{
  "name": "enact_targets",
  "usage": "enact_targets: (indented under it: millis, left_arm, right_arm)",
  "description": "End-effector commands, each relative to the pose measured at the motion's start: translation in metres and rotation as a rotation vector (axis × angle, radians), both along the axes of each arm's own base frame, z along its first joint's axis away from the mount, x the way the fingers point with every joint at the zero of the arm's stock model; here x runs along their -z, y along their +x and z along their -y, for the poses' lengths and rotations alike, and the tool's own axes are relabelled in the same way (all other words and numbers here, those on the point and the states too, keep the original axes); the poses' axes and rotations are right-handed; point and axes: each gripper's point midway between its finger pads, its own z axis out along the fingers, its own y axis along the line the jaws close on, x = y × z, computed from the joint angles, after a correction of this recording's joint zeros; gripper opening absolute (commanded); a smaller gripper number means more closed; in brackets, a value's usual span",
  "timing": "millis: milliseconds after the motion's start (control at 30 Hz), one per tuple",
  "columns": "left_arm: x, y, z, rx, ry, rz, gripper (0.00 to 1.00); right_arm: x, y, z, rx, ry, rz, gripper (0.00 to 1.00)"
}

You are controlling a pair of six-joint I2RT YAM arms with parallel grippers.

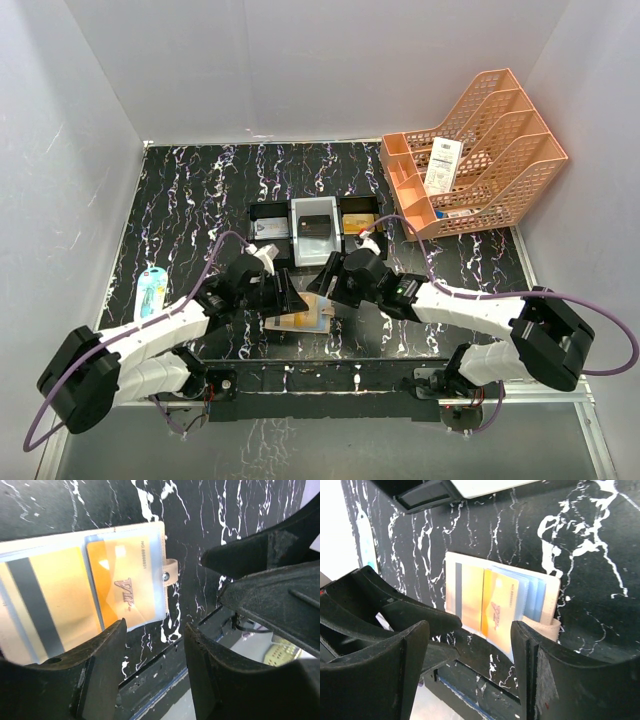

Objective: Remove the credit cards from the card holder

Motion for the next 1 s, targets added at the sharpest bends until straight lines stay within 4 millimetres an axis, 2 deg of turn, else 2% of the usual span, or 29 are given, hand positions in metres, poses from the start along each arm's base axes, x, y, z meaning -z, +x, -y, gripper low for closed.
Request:
enact_targets:
  millis: [0, 167, 267, 367, 567, 767, 967]
  left_arm:
    - [-0.007, 0.010, -0.014, -0.080, 0.061, 0.050, 0.48]
    - [-0.001, 0.014, -0.027, -0.147, 0.105, 0.051, 0.48]
    - [0.000, 0.015, -0.029, -0.162, 0.115, 0.048, 0.48]
    - [0.003, 0.015, -0.029, -0.162, 0.122, 0.041, 0.48]
    - [0.007, 0.012, -0.021, -0.128, 0.101, 0.022, 0.49]
    - [0.009, 0.016, -0.012, -0.112, 0.075, 0.021, 0.49]
    - [0.023, 0.017, -0.008, -0.103, 0.090, -0.010, 0.49]
  right_arm:
    - [-0.025, 0.002, -0.020, -0.066, 0.097, 0.048, 0.62]
    - [-0.024, 0.000, -0.032, -0.131, 0.093, 0.035, 0.51]
    - [-0.014, -0.001, -0.038, -0.157, 0.065, -0.001, 0.45]
    - [0.004, -0.002, -0.038, -0.163, 0.015, -0.048, 0.43]
    - [0.048, -0.001, -0.016, -0.109, -0.165, -0.133, 0.40]
    - [0.071, -0.007, 0.000, -0.096, -0.230, -0.161, 0.39]
    - [0.086, -0.011, 0.010, -0.085, -0.259, -0.186, 0.39]
